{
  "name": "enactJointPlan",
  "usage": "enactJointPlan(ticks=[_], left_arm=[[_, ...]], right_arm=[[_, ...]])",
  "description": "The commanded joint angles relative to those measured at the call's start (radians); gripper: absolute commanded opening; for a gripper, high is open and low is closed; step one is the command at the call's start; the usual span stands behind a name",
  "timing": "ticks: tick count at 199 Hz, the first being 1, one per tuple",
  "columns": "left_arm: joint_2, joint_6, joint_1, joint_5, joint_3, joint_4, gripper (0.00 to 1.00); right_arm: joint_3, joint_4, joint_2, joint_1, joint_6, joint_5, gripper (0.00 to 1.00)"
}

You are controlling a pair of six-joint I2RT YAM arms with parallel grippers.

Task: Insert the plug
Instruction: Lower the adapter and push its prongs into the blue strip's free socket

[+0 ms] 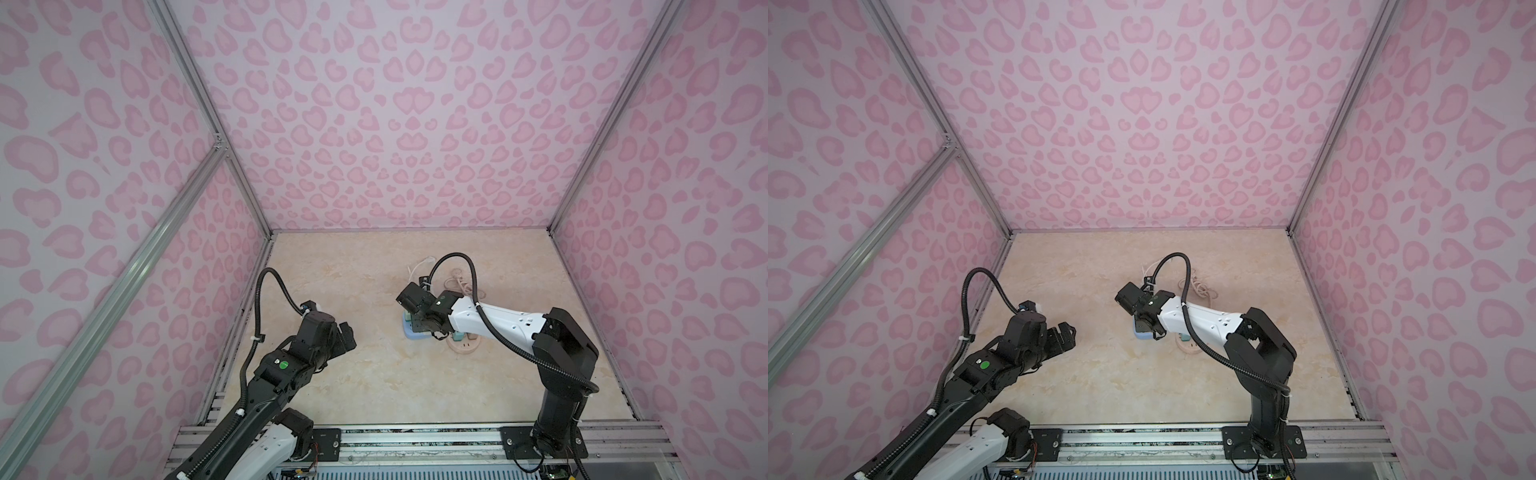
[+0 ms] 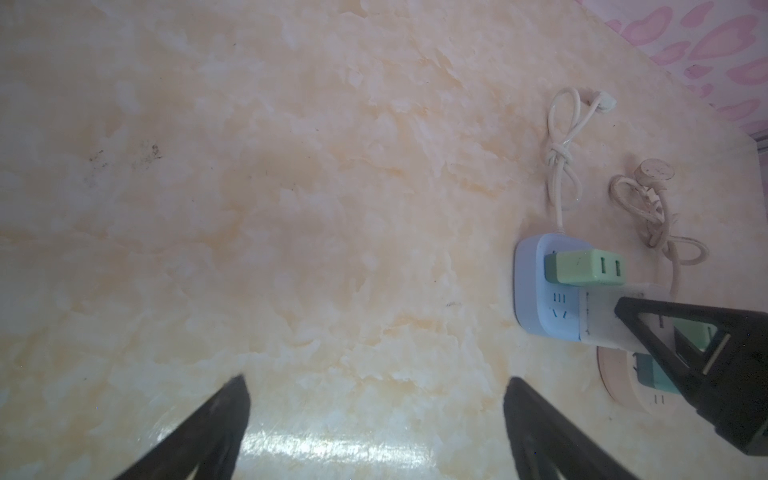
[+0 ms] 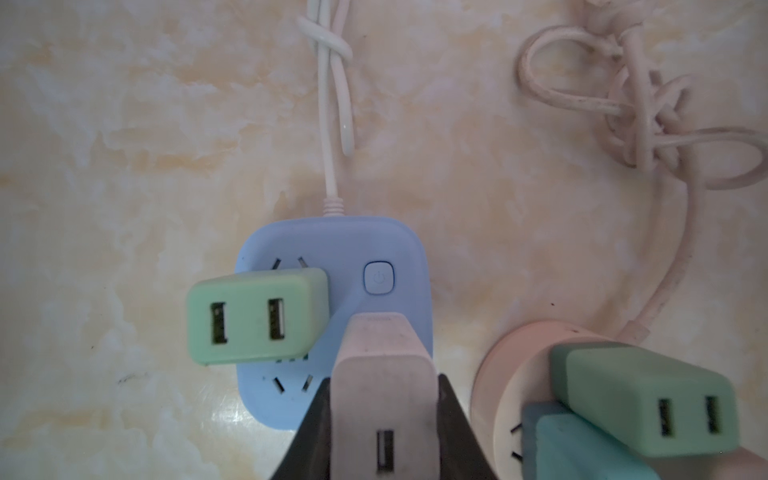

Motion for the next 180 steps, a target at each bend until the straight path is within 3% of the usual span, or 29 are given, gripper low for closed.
enactJointPlan(ticks=[1,78,121,180], left_arm=[[0.015,0.010,0.000,0.000,0.002,0.042,0.97],[0.080,0.057,0.000,0.009,0.085,0.014,0.97],[0.085,0.048,0.000,0.022,0.082,0.032,0.98],[0.080,0.047,0.000,0.028,0.084,0.030,0.97]], right_arm=[[-0.049,-0.092,0.050,0.005,0.064,-0.066,0.00],[-0.027,-0.111,0.030,0.015,0.101,-0.129,0.00],[-0.013,-0.117,0.001,0.004,0.090,-0.136,0.14],[0.042,-0.167,-0.008,-0.005,0.035,-0.139,0.44]])
